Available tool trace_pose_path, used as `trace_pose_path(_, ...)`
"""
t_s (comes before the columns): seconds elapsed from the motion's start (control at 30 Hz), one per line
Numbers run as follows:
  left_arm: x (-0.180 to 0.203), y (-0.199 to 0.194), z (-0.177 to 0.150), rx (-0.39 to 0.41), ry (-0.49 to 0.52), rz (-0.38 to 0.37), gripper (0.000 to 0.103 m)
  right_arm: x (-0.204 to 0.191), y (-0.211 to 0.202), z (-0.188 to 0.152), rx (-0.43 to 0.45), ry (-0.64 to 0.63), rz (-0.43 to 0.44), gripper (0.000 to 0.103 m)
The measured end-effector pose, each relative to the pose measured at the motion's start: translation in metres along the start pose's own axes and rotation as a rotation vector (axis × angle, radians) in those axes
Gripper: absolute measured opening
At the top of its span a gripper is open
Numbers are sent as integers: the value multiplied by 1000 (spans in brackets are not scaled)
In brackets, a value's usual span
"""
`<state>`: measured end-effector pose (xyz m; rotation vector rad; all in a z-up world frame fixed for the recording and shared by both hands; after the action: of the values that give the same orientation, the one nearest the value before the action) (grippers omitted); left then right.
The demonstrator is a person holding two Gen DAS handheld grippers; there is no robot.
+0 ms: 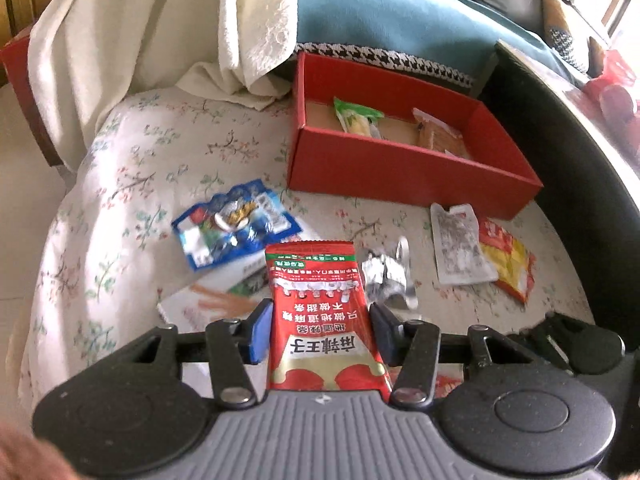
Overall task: Organize snacks
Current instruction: 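Grasp the red-and-white snack packet with the left tool while the right tool grasps the red meat pouch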
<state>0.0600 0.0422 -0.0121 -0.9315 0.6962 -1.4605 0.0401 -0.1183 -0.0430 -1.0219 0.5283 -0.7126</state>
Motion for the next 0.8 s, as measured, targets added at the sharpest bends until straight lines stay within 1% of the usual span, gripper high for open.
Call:
trace_pose_path(0.03, -1, -2, -2, -2, -3, -5, 44, -2, 1, -1, -7, -14, 1, 98)
trace_pose_path(0.1, -3, -4, -6, -3, 2, -12, 44, -2, 0, -1, -4, -23, 10, 98)
trace_pose_path(0.2, -3, -5, -7, 0, 19, -10, 44, -2, -1, -4, -15, -36, 53, 98)
trace_pose_path(0.23, -3, -6, -8, 2, 27, -9, 44, -1, -2, -4, -14, -39, 54, 98)
trace_pose_path(0.37, -3, -7, -9, 6, 44, -19, 44, -3, -7, -7, -4, -55, 104, 99)
trace_pose_path(0.43, -2, -7, -10, 3, 50, -21, 44, -7, -2, -9, -36, -87, 117, 99)
trace_pose_path(0.47, -2, -6, -11, 2, 55, -18, 44, -10, 2, -11, -50, -104, 110, 99)
trace_pose_path(0.5, -1, -6, -11, 0, 59, -14, 44, -14, 6, -12, -45, -128, 102, 102)
trace_pose_path(0.57, 0, -6, -11, 1, 65, -10, 44, -23, 8, -13, -34, -174, 74, 103)
trace_pose_path(0.63, 1, -6, -11, 3, 77, -7, 44, -26, 7, -11, -18, -164, 55, 99)
trace_pose_path(0.67, 2, -6, -11, 4, 82, -7, 44, -26, 6, -10, -13, -156, 56, 93)
trace_pose_path(0.7, 2, -6, -11, 4, 85, -9, 44, -25, 3, -9, -11, -141, 57, 89)
trace_pose_path(0.73, 2, -6, -11, 4, 87, -11, 45, -24, 2, -8, -10, -121, 53, 87)
trace_pose_path(0.8, 2, -7, -12, 1, 90, -16, 45, -21, 0, -6, -8, -88, 28, 80)
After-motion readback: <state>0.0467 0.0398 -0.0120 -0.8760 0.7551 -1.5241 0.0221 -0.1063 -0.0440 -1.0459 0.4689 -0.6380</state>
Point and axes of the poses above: each gripper's, at about its wrist camera, not at the fingertips, and y roughly the way its jaws point, x to its right, z to its top, the point moved 1 cm from there along y, roughly the way its jaws point, and after that the axes turned 5 degrees about z, right-handed, at the moved point
